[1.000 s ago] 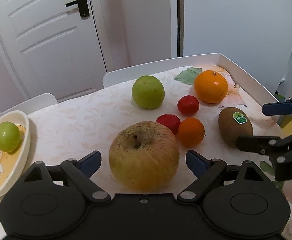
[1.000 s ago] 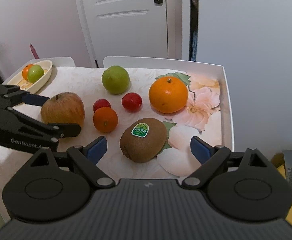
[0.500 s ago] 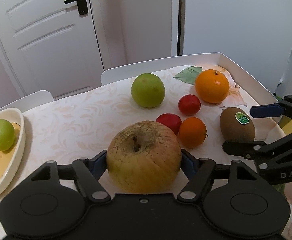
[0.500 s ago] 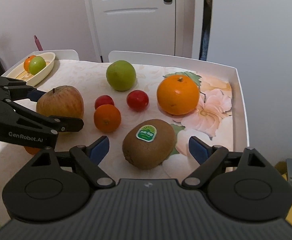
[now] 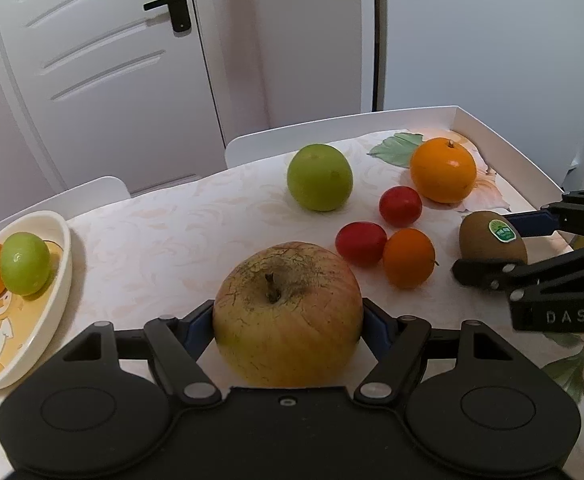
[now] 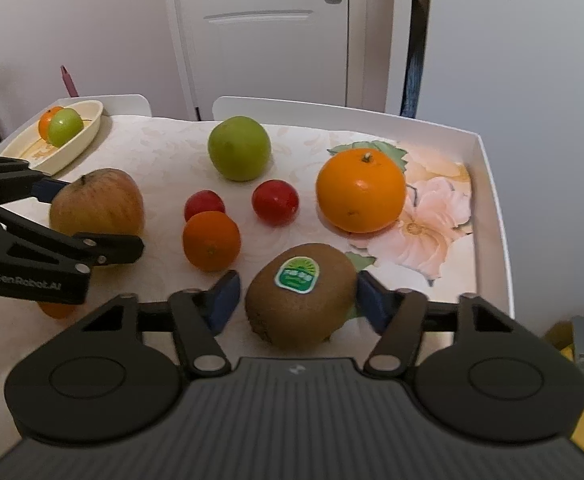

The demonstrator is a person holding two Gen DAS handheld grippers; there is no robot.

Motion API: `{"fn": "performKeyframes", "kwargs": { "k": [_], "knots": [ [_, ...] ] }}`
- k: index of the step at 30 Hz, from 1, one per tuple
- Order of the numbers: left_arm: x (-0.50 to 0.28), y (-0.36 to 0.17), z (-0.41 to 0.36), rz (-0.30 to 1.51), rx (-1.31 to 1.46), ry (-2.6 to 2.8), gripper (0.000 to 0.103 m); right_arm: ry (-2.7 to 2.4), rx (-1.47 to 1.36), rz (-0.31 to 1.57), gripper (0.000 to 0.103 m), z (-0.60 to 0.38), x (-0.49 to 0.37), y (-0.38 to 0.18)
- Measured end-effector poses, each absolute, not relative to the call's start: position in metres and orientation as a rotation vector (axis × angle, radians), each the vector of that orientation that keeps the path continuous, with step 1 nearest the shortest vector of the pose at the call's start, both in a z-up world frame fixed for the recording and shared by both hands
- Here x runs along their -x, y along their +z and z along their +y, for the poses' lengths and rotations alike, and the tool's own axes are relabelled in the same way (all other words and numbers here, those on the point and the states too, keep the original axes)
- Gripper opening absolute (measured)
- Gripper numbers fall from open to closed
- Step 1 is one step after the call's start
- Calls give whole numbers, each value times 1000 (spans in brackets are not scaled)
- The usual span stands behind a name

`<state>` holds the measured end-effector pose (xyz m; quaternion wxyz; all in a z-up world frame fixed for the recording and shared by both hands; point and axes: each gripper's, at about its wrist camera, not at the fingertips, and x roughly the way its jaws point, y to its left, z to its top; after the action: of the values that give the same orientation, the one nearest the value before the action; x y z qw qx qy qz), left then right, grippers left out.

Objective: Organize fruits
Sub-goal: 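Grasp the large apple with the left gripper while the right gripper grasps the kiwi, then carry the large apple and kiwi to the bowl with both grippers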

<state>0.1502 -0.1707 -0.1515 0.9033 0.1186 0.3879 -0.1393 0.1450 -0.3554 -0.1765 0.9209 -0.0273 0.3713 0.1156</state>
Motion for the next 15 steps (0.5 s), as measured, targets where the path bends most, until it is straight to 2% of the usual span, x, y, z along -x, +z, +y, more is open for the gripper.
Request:
{"fn": "performKeyframes", "kwargs": {
  "k": [15],
  "knots": [
    [-137,-132,-156,744,-189,-255,77,223,46,751,69,-357,-135,-159]
  ]
}}
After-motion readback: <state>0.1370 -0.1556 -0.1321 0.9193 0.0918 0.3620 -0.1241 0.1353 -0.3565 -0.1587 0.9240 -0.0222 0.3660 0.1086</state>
